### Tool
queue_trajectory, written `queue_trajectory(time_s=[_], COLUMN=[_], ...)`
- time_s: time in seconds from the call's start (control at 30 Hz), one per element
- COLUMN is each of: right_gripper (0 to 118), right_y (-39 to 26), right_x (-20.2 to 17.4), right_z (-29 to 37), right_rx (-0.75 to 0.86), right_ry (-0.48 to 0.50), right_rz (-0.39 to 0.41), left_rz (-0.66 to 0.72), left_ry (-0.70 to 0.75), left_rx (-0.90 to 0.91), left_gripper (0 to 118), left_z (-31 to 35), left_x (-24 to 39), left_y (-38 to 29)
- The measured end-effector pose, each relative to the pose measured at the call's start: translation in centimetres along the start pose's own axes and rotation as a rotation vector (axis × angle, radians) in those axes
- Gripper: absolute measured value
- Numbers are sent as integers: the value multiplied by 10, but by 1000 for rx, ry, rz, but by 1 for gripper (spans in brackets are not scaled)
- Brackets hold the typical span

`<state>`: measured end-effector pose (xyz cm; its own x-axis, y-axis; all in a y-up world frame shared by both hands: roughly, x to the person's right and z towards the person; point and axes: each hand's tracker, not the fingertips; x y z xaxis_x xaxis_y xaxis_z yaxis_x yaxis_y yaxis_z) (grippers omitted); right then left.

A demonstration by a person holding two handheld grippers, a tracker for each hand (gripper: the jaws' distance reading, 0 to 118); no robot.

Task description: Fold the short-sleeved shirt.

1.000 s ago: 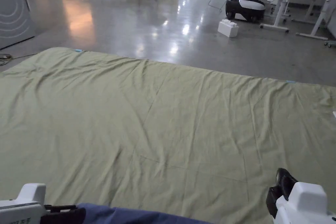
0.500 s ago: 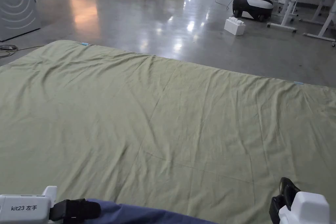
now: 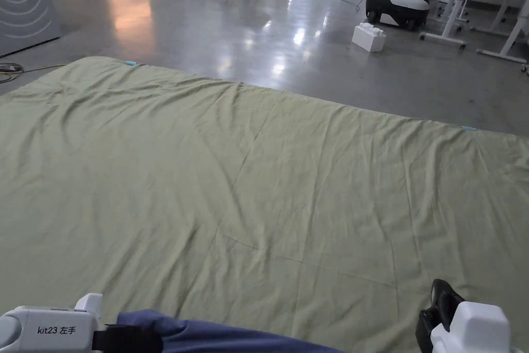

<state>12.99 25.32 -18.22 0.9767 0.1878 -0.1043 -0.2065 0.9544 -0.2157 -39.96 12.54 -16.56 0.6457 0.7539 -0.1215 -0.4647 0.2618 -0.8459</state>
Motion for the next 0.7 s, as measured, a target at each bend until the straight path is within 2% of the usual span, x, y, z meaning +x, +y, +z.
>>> queue_trajectory(time_s=[0.03, 0.07, 0.17, 0.2, 0.37, 0.57, 0.7], right_gripper=[0, 0, 0, 0, 0, 0, 0], right_y=[0, 0, 2, 2, 2, 1, 0], right_x=[1, 3, 6, 7, 10, 12, 11], right_z=[0, -1, 0, 0, 0, 2, 4], right_rx=[0, 0, 4, 5, 13, 22, 23], right_ry=[0, -1, -2, -3, -1, 15, 28], right_rz=[1, -2, -10, -12, -25, -36, -43], left_rz=[-11, -13, -41, -46, -86, -99, -106], left_ry=[16, 19, 17, 22, 68, 212, 373], left_rx=[-4, -2, 6, 6, 13, 60, 72], left_gripper=[15, 14, 13, 13, 13, 13, 13], left_z=[1, 0, 11, 4, 36, 78, 90], left_x=[3, 37, 53, 30, 58, 60, 67], left_y=[2, -19, -18, -9, 4, 23, 28])
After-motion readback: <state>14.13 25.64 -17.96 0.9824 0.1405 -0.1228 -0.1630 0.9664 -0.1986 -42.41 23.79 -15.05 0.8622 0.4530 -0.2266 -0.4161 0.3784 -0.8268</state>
